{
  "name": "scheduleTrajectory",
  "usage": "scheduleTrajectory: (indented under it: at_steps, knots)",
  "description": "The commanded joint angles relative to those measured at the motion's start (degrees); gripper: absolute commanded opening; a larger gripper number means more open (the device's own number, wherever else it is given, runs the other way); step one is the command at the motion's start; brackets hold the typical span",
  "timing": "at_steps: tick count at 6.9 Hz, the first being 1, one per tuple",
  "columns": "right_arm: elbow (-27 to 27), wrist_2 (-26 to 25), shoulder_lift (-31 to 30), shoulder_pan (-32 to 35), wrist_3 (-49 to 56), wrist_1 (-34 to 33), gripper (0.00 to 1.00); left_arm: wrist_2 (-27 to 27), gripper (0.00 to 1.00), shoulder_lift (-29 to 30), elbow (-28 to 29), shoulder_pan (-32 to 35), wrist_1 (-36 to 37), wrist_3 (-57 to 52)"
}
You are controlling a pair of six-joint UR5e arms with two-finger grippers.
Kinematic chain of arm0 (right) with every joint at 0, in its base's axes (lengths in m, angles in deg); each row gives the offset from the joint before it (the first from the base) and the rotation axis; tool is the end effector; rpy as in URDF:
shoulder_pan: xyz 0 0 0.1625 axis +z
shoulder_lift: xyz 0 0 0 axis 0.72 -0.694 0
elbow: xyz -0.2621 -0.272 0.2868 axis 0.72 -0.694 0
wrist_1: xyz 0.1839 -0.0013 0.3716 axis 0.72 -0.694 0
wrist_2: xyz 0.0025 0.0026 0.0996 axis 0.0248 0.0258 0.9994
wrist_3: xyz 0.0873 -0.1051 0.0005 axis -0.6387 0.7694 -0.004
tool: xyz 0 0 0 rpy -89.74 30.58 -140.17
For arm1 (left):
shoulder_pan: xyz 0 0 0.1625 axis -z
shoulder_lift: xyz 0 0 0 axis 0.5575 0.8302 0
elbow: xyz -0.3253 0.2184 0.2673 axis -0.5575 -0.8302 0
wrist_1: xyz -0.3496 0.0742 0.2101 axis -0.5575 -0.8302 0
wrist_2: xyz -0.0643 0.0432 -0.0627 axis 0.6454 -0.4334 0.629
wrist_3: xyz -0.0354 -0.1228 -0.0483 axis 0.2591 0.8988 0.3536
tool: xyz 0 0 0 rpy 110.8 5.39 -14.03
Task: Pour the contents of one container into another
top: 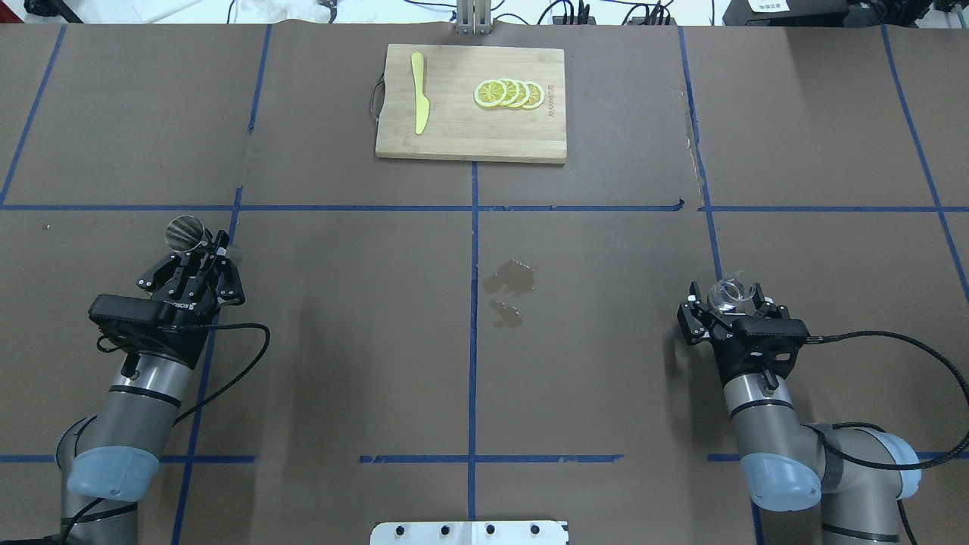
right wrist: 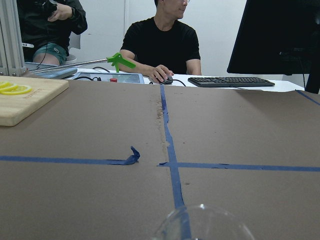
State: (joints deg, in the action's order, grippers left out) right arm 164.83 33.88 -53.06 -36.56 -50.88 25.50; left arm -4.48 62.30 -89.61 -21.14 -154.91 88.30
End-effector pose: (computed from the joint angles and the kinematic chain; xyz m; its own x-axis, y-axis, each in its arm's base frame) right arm -0.4560 -0.3343 0.5904 0.7692 0.0756 0.6345 -0.6139 0.3629 0.7010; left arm 0.4326 -0.3639 0.5068 0.7066 0.1122 -0.6987 0.6868 0.1293 0.7153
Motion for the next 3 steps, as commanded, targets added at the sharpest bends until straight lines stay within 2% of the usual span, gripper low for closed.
scheduleTrajectory:
  at_steps: [1,3]
  knots:
    - [-0.06,0.26,0.01,0.26,0.0,0.0,0.96,-0.07,0.0,-0.01,-0.14,0.0,0.0,0.0]
    - [-0.06,0.34,0.09,0.53,-0.09,0.0,0.89,-0.07,0.0,-0.01,-0.05,0.0,0.0,0.0]
